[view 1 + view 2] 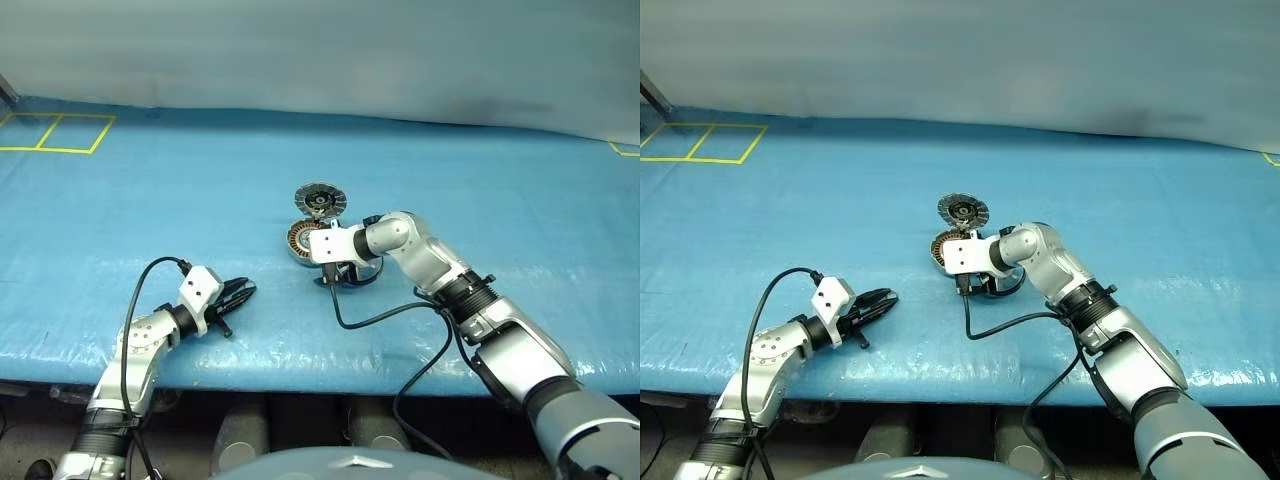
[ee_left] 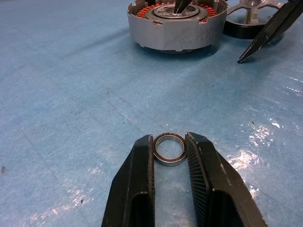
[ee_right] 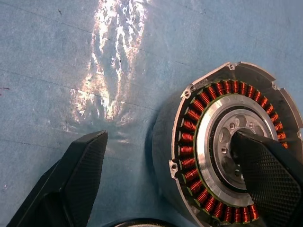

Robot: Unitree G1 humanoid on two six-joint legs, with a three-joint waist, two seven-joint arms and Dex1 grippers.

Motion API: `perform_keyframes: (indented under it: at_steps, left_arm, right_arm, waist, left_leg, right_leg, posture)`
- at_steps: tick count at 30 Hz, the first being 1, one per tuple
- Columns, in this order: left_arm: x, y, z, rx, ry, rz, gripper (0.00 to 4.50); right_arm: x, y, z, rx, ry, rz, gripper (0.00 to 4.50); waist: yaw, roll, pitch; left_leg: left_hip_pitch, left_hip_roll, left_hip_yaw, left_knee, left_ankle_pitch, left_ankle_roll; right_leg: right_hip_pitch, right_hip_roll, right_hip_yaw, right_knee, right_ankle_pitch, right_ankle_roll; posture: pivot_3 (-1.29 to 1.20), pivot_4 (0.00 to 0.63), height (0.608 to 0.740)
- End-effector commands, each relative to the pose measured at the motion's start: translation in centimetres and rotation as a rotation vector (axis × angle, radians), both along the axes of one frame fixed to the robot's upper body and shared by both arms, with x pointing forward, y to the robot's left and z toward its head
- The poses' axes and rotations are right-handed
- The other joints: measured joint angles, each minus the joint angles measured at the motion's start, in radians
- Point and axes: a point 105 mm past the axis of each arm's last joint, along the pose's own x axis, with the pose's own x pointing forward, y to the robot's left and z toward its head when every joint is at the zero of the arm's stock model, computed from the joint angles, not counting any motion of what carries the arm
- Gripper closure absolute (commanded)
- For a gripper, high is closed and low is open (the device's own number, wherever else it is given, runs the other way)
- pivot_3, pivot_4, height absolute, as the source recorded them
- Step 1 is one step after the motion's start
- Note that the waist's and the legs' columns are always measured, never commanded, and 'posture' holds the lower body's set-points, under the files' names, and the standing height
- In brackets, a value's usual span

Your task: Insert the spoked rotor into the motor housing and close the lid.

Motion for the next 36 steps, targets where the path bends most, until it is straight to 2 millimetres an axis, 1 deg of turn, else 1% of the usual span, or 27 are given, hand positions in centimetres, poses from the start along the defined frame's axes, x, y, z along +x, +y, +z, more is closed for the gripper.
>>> perform_keyframes:
  at_steps: [1,3,4,6,8,12,16,24,31,36]
  left_arm:
    - [-0.3,0.3,0.1,-0.011,-0.002,0.027,3.84]
    - [-0.4,0.4,0.0,-0.012,-0.003,0.034,3.84]
    - [-0.5,0.4,0.0,-0.013,-0.003,0.037,3.84]
    - [-0.6,0.4,0.0,-0.014,-0.003,0.042,3.84]
    - [-0.7,0.3,-0.1,-0.018,-0.002,0.047,3.84]
    - [-0.8,0.3,0.0,-0.027,-0.005,0.058,3.84]
    - [-0.9,0.6,0.1,-0.03,-0.008,0.073,3.84]
    - [-1.0,0.9,0.2,-0.033,-0.005,0.081,3.84]
    - [-1.2,1.5,0.2,-0.027,0.0,0.095,3.84]
    - [-1.2,1.5,0.2,-0.027,0.001,0.098,3.84]
  right_arm:
    - [0.1,0.1,0.3,-0.036,-0.008,0.04,0.95]
    - [0.3,0.4,0.7,-0.03,-0.025,0.052,1.58]
    - [0.3,0.6,0.9,-0.025,-0.025,0.061,1.58]
    - [-0.1,1.0,1.2,-0.009,0.003,0.077,2.08]
    - [-0.3,1.2,1.3,0.002,0.014,0.083,2.4]
    - [-0.9,1.7,1.2,0.011,0.007,0.1,2.4]
    - [-3.0,2.5,1.2,0.053,0.058,0.141,2.4]
    - [-5.8,3.4,0.7,0.071,0.069,0.173,2.4]
    - [-7.1,4.2,-0.1,0.109,0.116,0.148,2.4]
    - [-6.8,4.5,-1.0,0.12,0.128,0.098,2.4]
  waist:
    - [0.0,0.0,0.0]
    - [0.0,0.0,0.0]
    - [0.001,0.0,0.0]
    - [0.0,0.0,0.0]
    - [-0.002,0.0,0.0]
    - [-0.004,0.0,0.0]
    - [-0.006,0.0,0.0]
    - [-0.008,0.0,0.0]
    - [-0.009,0.0,0.0]
    - [-0.017,-0.001,-0.001]
  left_leg:
    - [0.0,0.0,0.0,0.0,0.0,0.0]
    - [0.0,0.0,0.0,0.0,0.0,0.0]
    - [0.0,0.0,0.0,0.0,0.0,0.0]
    - [0.0,0.0,0.0,-0.001,0.0,0.0]
    - [0.0,0.0,0.0,-0.002,0.0,0.0]
    - [0.0,0.001,0.0,-0.002,0.0,0.0]
    - [0.0,0.001,0.0,-0.002,0.0,0.0]
    - [0.001,0.001,0.0,-0.001,0.0,0.0]
    - [0.001,0.002,0.0,-0.002,0.0,0.0]
    - [0.002,0.002,0.0,-0.001,0.0,0.0]
  right_leg:
    - [0.0,0.0,0.0,0.0,0.0,0.0]
    - [0.0,0.0,0.0,0.0,0.0,0.0]
    - [0.0,0.0,0.0,0.0,0.0,0.0]
    - [0.0,0.0,0.0,0.0,0.0,-0.001]
    - [0.0,0.0,0.0,0.0,0.001,-0.003]
    - [-0.001,0.001,-0.001,0.0,0.002,-0.006]
    - [-0.001,0.001,0.0,0.0,0.002,-0.006]
    - [-0.001,0.001,-0.001,0.001,-0.001,-0.002]
    - [-0.001,0.001,-0.001,0.001,-0.002,-0.003]
    - [0.0,0.001,-0.001,0.001,-0.001,-0.003]
  posture:
    - [0.0,0.15,0.74]
    - [0.0,0.15,0.74]
    - [0.0,0.15,0.74]
    - [0.0,0.15,0.74]
    - [0.0,0.15,0.74]
    - [0.0,0.15,0.74]
    - [0.0,0.15,0.74]
    - [0.0,0.15,0.74]
    - [0.0,0.15,0.74]
    - [0.0,0.15,0.74]
